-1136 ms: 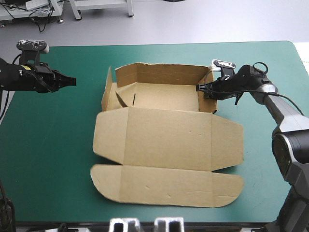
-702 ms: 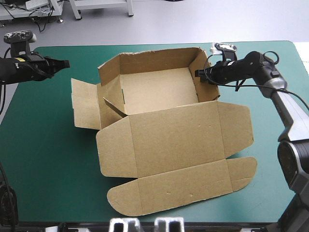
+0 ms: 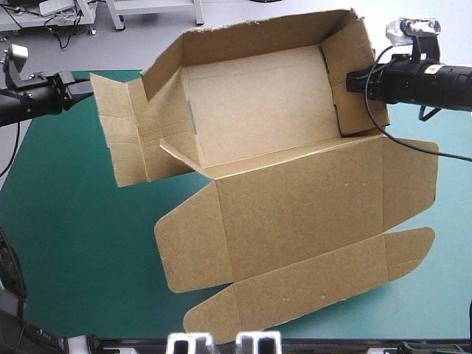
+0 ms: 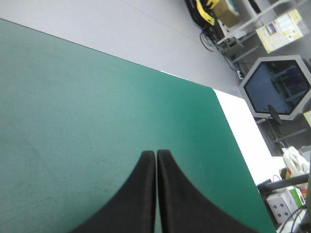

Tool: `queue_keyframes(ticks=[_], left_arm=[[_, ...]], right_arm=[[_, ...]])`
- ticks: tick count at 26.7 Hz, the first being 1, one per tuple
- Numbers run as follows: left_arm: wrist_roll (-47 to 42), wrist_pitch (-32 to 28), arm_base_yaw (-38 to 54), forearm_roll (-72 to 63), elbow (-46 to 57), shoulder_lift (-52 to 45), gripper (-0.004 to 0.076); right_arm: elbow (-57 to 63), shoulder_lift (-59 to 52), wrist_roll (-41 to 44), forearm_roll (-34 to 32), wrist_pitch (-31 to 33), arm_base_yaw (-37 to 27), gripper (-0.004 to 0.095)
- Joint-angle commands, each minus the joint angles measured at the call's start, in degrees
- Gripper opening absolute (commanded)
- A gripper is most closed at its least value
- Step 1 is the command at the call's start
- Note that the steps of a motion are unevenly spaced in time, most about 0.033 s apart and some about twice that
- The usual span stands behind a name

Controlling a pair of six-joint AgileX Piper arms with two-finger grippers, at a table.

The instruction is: Fold the box

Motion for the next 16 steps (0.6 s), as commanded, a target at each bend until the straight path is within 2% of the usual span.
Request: queue_keyframes(ticks=[1, 7, 16], left_arm=[[1.6, 4.7, -2.0, -5.8, -1.6, -2.5, -0.0001], [1.2, 4.7, -8.1, -7.8, -1.6, -4.8, -0.0001], [-0.1, 4.7, -9.4, -9.2, -1.6, -10.9, -0.0001]], right_arm=[[-4.2, -3.4, 0.0, 5.9, -3.0, -0.5, -0.0019], [-11.3, -3.6, 1.2, 5.9, -3.6, -0.5, -0.0019], [-11.5, -2.5, 2.2, 5.3, -5.8, -0.5, -0.0019]])
